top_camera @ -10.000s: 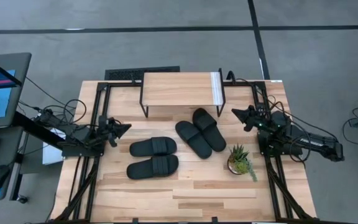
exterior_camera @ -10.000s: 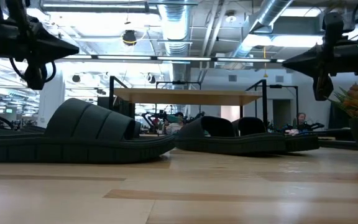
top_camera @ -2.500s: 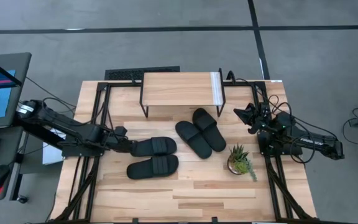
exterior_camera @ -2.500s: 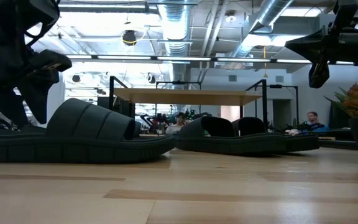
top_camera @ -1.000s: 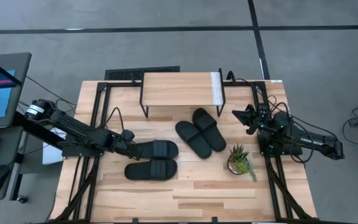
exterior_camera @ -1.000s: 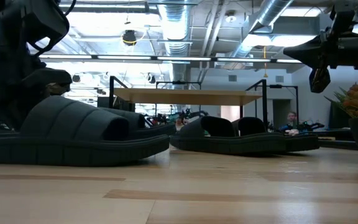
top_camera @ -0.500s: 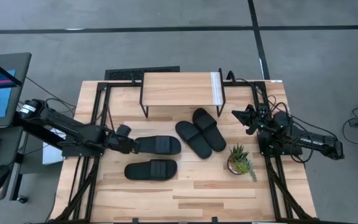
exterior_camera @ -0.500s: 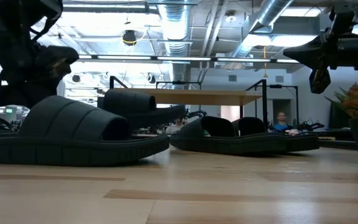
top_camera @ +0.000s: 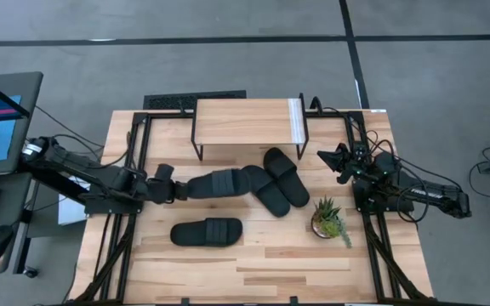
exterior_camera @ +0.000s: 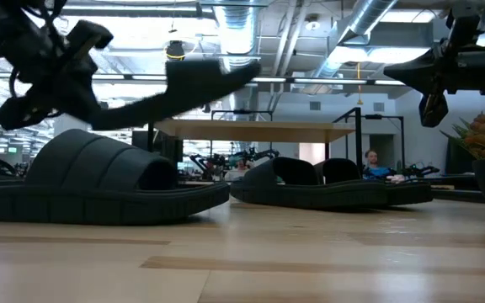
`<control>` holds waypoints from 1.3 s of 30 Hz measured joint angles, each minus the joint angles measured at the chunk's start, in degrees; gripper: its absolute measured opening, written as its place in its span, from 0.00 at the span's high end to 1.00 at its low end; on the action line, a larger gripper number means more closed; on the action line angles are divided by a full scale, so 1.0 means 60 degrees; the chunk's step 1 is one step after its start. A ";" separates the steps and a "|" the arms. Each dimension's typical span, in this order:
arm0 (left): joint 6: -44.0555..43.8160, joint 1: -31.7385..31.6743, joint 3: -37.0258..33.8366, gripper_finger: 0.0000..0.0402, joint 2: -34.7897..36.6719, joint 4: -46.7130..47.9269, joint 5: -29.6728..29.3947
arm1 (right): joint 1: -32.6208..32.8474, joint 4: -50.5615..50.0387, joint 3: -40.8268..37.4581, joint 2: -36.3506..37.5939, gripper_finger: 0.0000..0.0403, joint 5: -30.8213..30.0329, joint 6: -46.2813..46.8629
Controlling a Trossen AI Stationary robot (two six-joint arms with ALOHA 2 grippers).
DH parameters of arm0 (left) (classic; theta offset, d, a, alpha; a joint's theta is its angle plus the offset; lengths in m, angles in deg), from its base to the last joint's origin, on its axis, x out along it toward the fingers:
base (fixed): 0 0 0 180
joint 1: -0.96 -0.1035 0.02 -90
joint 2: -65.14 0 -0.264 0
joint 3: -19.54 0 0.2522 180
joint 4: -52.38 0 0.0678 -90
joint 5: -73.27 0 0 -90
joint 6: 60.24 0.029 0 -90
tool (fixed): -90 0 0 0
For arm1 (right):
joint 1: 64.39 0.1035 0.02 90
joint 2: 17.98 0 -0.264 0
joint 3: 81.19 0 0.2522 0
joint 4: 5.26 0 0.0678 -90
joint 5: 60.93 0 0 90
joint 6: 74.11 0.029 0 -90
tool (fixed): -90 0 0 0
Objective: Pick and place slides into the shelf
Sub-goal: Put the black slipper on the shelf
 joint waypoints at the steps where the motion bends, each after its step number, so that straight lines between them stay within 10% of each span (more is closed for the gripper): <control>1: 0.0006 0.0000 0.0004 0.99 0.0093 -0.0191 -0.0160 | 0.0000 0.0000 0.0000 0.0002 1.00 0.0000 0.0000; 39: 0.2687 -0.0093 0.1008 0.99 -0.1556 -0.7917 -0.6183 | -0.0004 0.0000 0.0000 0.0000 1.00 0.0437 -0.0590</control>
